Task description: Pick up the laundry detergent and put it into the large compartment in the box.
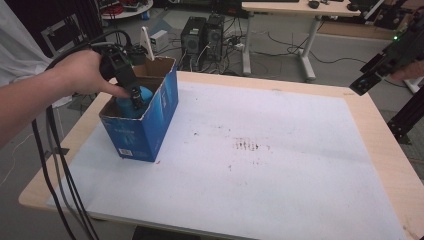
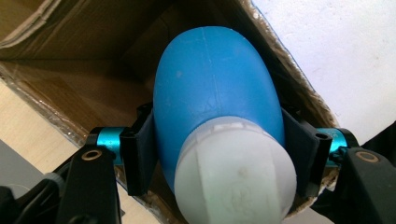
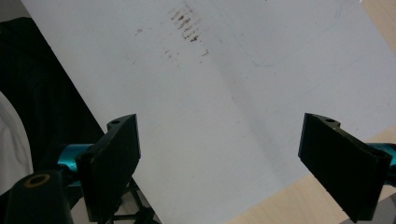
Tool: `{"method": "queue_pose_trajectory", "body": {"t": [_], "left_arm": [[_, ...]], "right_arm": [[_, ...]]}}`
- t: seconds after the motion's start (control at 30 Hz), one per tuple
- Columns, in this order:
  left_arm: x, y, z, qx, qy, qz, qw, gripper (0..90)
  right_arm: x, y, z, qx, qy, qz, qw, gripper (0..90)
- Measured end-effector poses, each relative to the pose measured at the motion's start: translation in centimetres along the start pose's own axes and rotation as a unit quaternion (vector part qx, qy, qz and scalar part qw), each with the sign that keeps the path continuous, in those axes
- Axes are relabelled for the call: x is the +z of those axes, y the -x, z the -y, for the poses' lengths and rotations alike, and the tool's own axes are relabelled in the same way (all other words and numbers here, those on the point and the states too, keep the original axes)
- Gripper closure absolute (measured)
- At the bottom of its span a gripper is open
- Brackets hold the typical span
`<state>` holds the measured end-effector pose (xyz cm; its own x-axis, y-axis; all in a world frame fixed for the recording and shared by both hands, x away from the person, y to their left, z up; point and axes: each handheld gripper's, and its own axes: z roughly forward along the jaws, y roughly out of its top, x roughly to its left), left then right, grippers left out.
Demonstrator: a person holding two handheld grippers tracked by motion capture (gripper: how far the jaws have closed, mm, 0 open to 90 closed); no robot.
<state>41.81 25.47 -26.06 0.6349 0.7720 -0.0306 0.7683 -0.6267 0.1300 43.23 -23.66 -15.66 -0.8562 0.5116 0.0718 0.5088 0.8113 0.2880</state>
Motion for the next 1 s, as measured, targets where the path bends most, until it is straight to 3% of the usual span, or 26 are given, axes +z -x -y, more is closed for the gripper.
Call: {"method": "queue_pose_trajectory", "body": {"t": [1.0], "left_arm": [[1.01,-0.05,-0.08,0.003,0.001,0.006,1.0,36.4]], "right_arm": [[0.1,0.56,0.37,0.001,0.003,-0.002,1.0,12.1]]}}
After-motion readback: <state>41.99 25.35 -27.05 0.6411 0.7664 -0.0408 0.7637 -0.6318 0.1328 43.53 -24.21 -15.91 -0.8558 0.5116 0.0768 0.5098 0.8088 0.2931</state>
